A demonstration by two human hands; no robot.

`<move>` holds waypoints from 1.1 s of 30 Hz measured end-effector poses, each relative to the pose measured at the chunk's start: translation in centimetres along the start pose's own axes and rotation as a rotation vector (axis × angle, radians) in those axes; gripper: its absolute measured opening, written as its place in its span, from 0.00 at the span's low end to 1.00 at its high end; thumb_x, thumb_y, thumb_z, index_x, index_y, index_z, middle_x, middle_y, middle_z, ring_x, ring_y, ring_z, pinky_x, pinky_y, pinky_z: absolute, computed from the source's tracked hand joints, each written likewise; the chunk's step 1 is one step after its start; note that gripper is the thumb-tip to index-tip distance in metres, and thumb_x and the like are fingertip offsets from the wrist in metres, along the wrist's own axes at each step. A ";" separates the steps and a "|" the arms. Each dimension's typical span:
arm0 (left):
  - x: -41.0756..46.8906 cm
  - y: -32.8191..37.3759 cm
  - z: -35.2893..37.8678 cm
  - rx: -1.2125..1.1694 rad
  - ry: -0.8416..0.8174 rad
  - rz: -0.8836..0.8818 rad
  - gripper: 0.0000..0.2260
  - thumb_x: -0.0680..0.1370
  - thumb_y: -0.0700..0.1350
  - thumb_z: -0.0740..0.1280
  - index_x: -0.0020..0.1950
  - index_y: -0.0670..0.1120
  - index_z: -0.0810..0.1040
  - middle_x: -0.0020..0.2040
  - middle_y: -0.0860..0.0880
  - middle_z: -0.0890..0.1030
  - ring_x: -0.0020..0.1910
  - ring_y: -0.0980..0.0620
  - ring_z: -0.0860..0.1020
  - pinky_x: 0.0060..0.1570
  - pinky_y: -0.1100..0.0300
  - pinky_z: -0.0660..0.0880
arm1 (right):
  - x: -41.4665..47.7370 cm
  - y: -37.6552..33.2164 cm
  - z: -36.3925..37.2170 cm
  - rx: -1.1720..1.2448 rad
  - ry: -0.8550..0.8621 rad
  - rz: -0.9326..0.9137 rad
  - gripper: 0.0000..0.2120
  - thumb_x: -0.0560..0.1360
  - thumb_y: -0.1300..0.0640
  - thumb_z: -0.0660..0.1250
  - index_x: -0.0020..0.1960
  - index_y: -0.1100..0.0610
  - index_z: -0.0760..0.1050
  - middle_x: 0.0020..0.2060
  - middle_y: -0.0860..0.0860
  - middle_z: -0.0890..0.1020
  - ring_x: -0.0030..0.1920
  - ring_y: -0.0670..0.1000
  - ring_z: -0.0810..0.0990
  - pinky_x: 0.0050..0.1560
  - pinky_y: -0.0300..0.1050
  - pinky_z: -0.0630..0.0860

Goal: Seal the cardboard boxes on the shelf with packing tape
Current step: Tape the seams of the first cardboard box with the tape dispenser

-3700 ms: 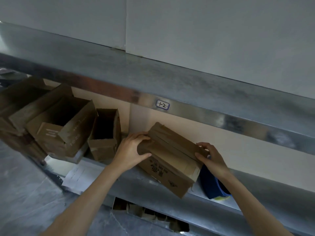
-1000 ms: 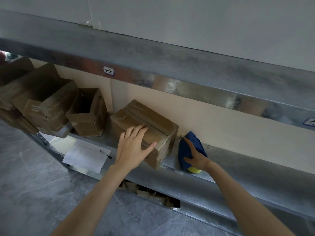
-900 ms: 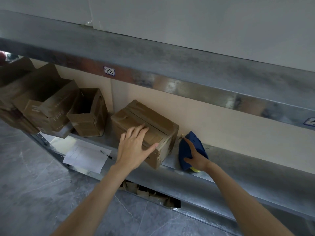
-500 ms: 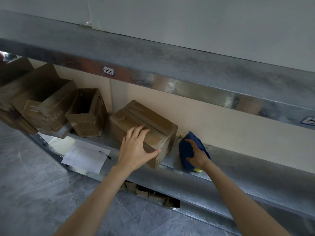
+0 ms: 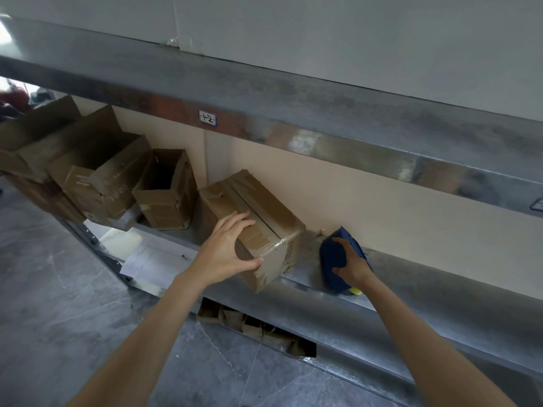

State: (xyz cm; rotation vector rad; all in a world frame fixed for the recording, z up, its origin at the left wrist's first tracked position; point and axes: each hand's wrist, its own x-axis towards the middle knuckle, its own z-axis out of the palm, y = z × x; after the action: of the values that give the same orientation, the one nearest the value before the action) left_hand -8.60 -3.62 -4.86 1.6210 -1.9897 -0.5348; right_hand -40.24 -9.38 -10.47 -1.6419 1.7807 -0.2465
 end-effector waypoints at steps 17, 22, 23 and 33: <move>-1.5 1.4 -2.7 -0.120 0.117 0.041 0.25 0.76 0.56 0.71 0.72 0.55 0.72 0.72 0.57 0.71 0.70 0.58 0.68 0.71 0.46 0.68 | -7.8 -8.2 -5.1 -0.283 0.444 -0.425 0.27 0.78 0.45 0.66 0.75 0.39 0.61 0.36 0.48 0.80 0.37 0.57 0.80 0.34 0.42 0.66; -0.5 1.9 -4.6 -0.280 0.088 0.056 0.22 0.77 0.46 0.72 0.70 0.56 0.75 0.64 0.58 0.78 0.61 0.62 0.76 0.66 0.52 0.73 | -9.9 -11.6 -5.5 -0.393 0.252 -0.667 0.28 0.77 0.42 0.65 0.73 0.33 0.59 0.23 0.50 0.70 0.25 0.48 0.70 0.28 0.41 0.64; -0.3 2.1 -5.0 -0.305 0.072 0.053 0.22 0.77 0.44 0.72 0.70 0.56 0.75 0.64 0.58 0.78 0.61 0.63 0.76 0.66 0.52 0.73 | -10.2 -12.0 -5.3 -0.412 0.224 -0.708 0.28 0.77 0.41 0.65 0.73 0.32 0.58 0.24 0.51 0.72 0.24 0.49 0.69 0.27 0.40 0.64; -0.6 2.0 -7.1 -0.556 -0.401 0.016 0.18 0.83 0.41 0.62 0.72 0.56 0.73 0.71 0.59 0.74 0.70 0.60 0.71 0.69 0.59 0.68 | -12.4 -12.2 -3.2 -0.471 0.173 -0.928 0.27 0.75 0.43 0.66 0.72 0.35 0.63 0.41 0.41 0.81 0.27 0.40 0.69 0.29 0.30 0.57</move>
State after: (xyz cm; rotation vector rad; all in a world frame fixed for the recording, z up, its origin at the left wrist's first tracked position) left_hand -5.67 -2.51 1.86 1.2124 -1.8726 -1.3559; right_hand -32.85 -1.01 3.30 -2.7893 1.0995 -0.4036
